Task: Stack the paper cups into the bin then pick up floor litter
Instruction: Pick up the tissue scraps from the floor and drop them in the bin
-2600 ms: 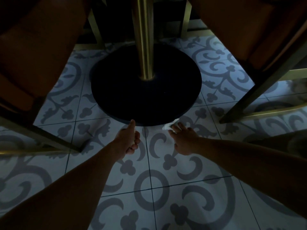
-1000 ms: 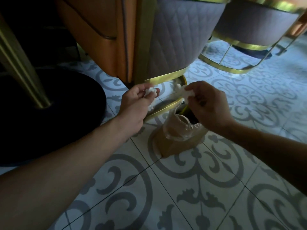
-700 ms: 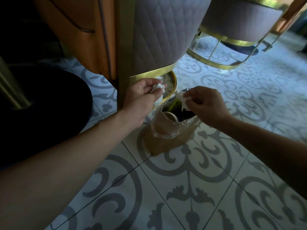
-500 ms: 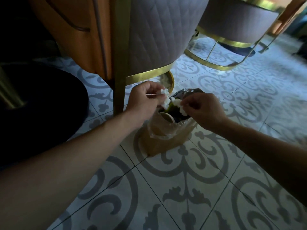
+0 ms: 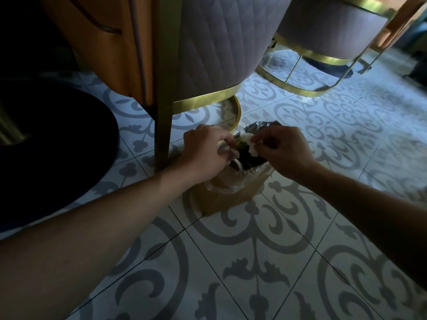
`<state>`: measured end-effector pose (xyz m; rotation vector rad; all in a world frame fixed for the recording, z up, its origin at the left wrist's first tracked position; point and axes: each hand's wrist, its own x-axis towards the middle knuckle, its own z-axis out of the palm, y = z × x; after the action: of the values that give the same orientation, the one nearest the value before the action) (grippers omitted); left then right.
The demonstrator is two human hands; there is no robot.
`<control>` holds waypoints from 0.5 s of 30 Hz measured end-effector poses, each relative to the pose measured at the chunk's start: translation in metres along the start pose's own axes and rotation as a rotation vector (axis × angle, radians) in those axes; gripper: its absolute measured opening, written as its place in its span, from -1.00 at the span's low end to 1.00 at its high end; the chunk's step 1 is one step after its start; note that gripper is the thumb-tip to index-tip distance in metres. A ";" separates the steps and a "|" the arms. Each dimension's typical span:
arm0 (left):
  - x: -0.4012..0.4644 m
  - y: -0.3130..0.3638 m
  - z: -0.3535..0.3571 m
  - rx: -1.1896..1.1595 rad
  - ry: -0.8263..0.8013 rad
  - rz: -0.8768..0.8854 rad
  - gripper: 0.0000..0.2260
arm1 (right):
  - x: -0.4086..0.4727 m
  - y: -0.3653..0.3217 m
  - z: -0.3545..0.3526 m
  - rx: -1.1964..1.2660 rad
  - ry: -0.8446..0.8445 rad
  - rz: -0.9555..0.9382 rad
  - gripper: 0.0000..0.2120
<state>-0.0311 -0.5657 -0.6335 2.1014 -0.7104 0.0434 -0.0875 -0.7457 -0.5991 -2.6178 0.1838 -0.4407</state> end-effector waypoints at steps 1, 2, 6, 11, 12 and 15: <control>0.000 0.000 -0.001 -0.002 -0.003 0.008 -0.84 | 0.000 0.000 0.001 0.015 -0.005 0.000 -0.87; -0.001 -0.001 -0.001 -0.011 0.003 0.014 -0.85 | 0.000 -0.001 0.002 0.030 -0.014 -0.004 -0.87; -0.003 -0.008 -0.009 -0.067 0.091 -0.023 -0.95 | 0.000 -0.006 0.010 0.021 -0.088 -0.047 -0.89; -0.010 -0.025 -0.020 -0.095 0.116 -0.071 -0.93 | 0.001 -0.013 0.021 -0.035 -0.194 -0.100 -0.84; -0.012 -0.027 -0.021 -0.098 0.114 -0.078 -0.93 | 0.002 -0.014 0.023 -0.054 -0.211 -0.105 -0.84; -0.017 -0.032 -0.024 -0.100 0.122 -0.082 -0.93 | 0.005 -0.015 0.029 -0.096 -0.243 -0.083 -0.84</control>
<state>-0.0233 -0.5252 -0.6476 2.0116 -0.5418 0.0883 -0.0724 -0.7212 -0.6145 -2.7525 0.0161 -0.1412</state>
